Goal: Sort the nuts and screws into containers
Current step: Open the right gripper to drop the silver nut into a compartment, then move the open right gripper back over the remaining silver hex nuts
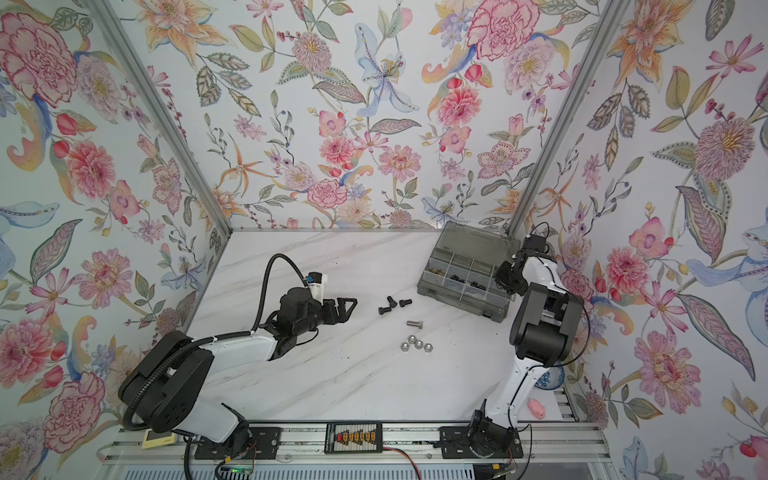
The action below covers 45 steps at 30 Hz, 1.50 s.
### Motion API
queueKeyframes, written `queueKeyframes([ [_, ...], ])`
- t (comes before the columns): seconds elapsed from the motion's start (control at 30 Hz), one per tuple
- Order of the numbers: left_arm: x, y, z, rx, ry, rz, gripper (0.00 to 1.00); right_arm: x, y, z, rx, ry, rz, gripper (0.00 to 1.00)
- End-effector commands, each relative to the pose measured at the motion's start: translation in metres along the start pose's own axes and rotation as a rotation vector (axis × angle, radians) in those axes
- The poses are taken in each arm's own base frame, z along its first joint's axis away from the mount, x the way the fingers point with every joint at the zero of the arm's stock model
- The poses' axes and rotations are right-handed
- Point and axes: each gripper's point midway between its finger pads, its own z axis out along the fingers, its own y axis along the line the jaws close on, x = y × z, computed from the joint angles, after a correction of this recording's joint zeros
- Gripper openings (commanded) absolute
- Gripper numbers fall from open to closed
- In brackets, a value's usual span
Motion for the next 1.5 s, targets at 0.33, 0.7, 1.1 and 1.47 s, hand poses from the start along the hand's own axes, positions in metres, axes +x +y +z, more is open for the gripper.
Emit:
queueKeyframes([
  [0.33,-0.003,0.004,0.000,-0.003,-0.017,-0.007,0.99,-0.006,0.011,-0.011,-0.016,-0.020,-0.039,0.40],
  [0.7,-0.002,0.000,0.001,0.025,-0.018,-0.010,0.99,0.036,0.041,-0.052,-0.100,-0.022,-0.099,0.44],
  [1.1,0.000,-0.002,0.002,0.039,-0.012,-0.004,0.99,0.169,0.099,-0.051,-0.161,0.181,-0.322,0.47],
  [1.47,0.003,-0.001,0.002,0.038,-0.005,-0.009,0.99,0.253,0.098,-0.039,-0.058,0.311,-0.436,0.48],
])
